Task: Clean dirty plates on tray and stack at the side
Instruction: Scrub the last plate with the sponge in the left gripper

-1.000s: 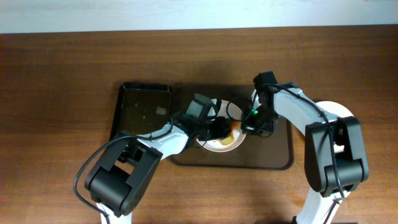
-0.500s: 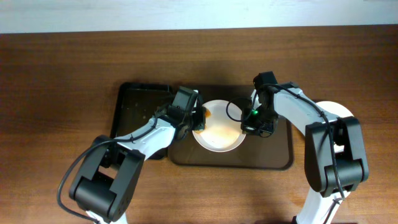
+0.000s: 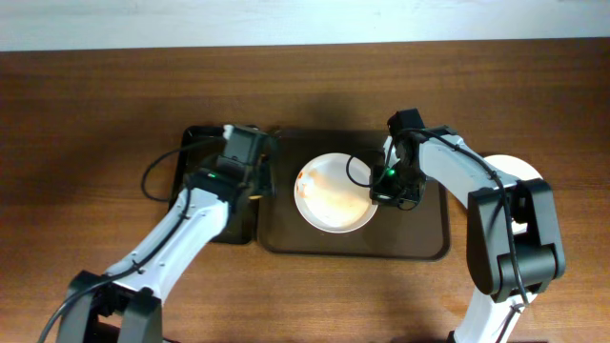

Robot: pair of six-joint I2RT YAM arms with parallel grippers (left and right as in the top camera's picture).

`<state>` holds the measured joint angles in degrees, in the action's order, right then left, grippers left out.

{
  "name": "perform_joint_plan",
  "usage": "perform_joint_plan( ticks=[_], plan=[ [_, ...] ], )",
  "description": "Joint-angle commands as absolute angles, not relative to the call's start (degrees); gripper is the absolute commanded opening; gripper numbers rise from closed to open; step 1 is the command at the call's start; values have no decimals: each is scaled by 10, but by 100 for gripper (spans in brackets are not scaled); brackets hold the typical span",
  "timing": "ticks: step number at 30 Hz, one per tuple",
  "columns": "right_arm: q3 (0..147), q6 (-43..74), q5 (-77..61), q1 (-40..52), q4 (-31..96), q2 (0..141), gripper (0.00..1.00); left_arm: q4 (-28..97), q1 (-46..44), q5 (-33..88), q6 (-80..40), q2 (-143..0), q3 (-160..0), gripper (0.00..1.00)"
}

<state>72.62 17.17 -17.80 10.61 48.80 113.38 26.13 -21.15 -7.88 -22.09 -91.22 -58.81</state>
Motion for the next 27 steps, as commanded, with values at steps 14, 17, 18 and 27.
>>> perform_joint_plan(
  ticks=[14,17,18,27],
  plan=[
    [719,154,-122,109,491,1134,4,64,-319,148,-197,-1060,-586,0],
    [719,154,-122,109,494,1134,4,61,-326,27,-196,-1095,-586,0],
    [719,154,-122,109,496,1134,4,64,-326,-39,-196,-1103,-586,0],
    [719,154,-122,109,505,1134,4,74,-324,-215,-116,-1094,-631,0]
  ],
)
